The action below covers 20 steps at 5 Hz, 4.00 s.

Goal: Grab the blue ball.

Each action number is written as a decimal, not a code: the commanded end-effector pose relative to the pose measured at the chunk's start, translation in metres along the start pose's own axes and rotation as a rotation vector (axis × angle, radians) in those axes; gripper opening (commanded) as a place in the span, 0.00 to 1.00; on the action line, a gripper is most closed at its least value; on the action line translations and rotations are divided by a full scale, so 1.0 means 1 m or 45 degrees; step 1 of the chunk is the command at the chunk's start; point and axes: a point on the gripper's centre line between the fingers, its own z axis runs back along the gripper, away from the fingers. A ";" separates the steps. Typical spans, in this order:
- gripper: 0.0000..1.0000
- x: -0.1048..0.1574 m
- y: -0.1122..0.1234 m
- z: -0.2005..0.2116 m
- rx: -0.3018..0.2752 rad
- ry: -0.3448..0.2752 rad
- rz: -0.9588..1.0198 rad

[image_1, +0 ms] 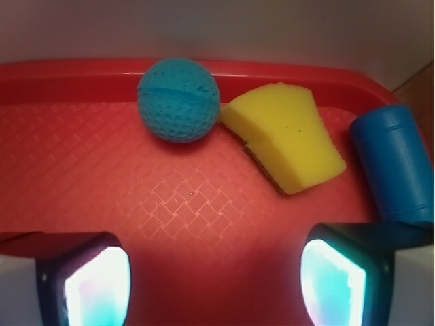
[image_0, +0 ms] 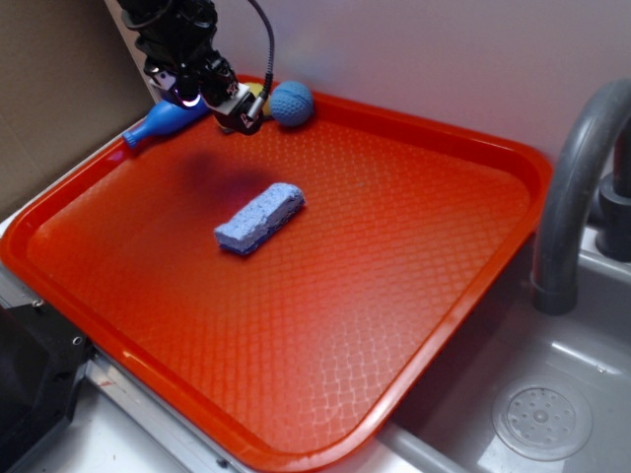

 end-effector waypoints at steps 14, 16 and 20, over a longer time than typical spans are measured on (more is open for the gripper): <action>0.00 0.071 0.018 -0.073 0.088 -0.026 -0.462; 0.00 0.038 0.011 -0.015 0.184 -0.014 -0.452; 0.00 -0.026 0.021 0.071 -0.216 0.481 0.250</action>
